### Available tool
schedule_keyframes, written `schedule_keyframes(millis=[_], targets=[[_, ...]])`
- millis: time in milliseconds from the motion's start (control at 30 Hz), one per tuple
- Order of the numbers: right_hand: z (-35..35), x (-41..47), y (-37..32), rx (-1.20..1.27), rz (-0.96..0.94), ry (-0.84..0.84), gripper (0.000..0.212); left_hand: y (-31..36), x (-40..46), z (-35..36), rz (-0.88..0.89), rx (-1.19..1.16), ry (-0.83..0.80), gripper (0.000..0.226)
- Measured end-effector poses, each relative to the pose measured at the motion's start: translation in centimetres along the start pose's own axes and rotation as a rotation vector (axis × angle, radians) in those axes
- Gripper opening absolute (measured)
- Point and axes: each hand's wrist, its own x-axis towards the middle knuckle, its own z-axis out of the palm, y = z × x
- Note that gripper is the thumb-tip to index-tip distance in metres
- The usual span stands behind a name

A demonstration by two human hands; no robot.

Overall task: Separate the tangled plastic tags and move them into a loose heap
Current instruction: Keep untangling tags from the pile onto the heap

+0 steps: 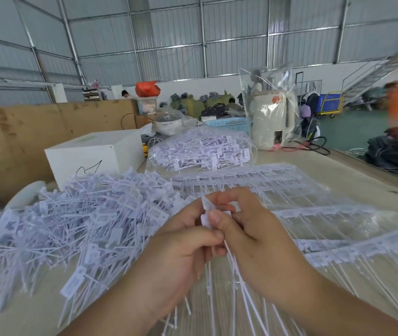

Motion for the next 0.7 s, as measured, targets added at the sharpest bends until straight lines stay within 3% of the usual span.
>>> schedule_keyframes(millis=[233, 467, 533, 600, 700], targets=[[-0.02, -0.1, -0.45, -0.061, 0.032, -0.054, 0.011, 0.16, 0.17, -0.07, -0.032, 0.022, 0.139, 0.049], [-0.06, -0.11, -0.51, -0.119, 0.029, -0.125, 0.014, 0.17, 0.06, 0.23, -0.08, -0.031, 0.135, 0.055], [0.13, -0.17, -0.34, -0.2, 0.016, -0.164, 0.02, -0.14, 0.04, 0.53, -0.077, -0.011, 0.196, 0.04], [0.32, -0.18, -0.17, -0.265, 0.006, -0.192, 0.024, -0.4, 0.04, 0.68, -0.09, 0.016, 0.249, 0.011], [0.17, 0.05, -0.05, -0.302, 0.024, -0.185, 0.033, -0.44, 0.24, 0.16, -0.121, -0.027, 0.353, 0.016]])
